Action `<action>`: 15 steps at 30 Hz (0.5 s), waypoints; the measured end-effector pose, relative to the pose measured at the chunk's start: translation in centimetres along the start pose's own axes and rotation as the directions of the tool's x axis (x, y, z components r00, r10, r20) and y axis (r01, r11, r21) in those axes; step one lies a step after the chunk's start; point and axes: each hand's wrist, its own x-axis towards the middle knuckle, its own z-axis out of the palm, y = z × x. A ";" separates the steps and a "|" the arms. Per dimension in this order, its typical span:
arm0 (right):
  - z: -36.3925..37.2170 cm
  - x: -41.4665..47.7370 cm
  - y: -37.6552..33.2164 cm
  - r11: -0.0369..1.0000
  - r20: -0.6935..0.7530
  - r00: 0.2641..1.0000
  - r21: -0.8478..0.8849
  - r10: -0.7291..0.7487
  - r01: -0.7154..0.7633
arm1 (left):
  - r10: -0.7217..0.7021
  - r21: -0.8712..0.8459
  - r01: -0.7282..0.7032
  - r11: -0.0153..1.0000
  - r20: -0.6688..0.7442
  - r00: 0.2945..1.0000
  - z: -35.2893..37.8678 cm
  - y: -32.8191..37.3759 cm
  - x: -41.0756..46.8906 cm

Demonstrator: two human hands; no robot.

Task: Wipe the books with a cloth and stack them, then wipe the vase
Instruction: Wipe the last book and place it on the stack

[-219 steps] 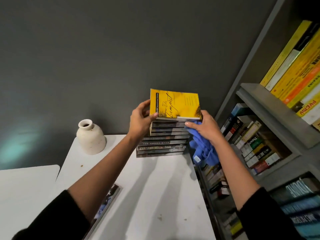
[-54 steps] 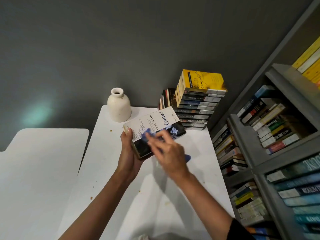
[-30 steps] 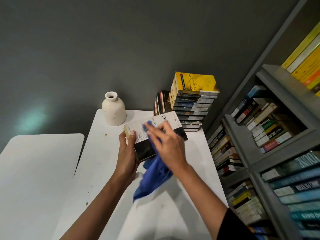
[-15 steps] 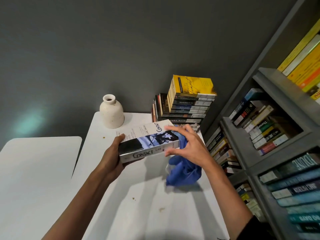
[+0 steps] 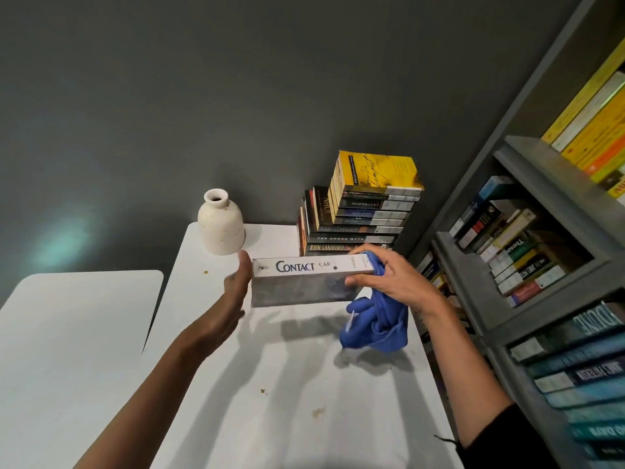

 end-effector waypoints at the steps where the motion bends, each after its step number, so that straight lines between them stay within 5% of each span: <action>1: 0.0 0.0 0.1 1.000 0.009 1.000 0.030 0.003 -0.003 | 0.117 0.034 -0.117 0.993 0.002 0.993 0.0 -0.1 -0.1; 4: 0.4 -0.2 0.1 0.991 0.032 0.999 0.130 0.029 -0.033 | 0.351 0.204 -0.341 0.918 -0.016 0.936 -0.1 -0.2 0.5; 7: 1.2 -0.2 -0.1 0.995 -0.011 0.999 0.089 0.039 -0.038 | 0.463 0.294 -0.414 0.862 -0.122 0.878 0.1 -0.5 1.2; 11: 2.3 -0.2 -1.8 0.984 -0.302 0.941 -0.041 0.151 -0.171 | 0.538 0.355 -0.431 0.829 -0.302 0.787 1.0 -1.0 1.0; 13: 3.9 0.4 -2.6 0.950 -0.451 0.890 -0.241 0.073 -0.200 | 0.560 0.365 -0.446 0.817 -0.318 0.765 1.3 -1.4 0.8; 15: 6.0 1.0 -3.1 0.861 -0.454 0.890 -0.472 -0.054 -0.189 | 0.577 0.395 -0.448 0.802 -0.318 0.753 1.6 -1.4 0.9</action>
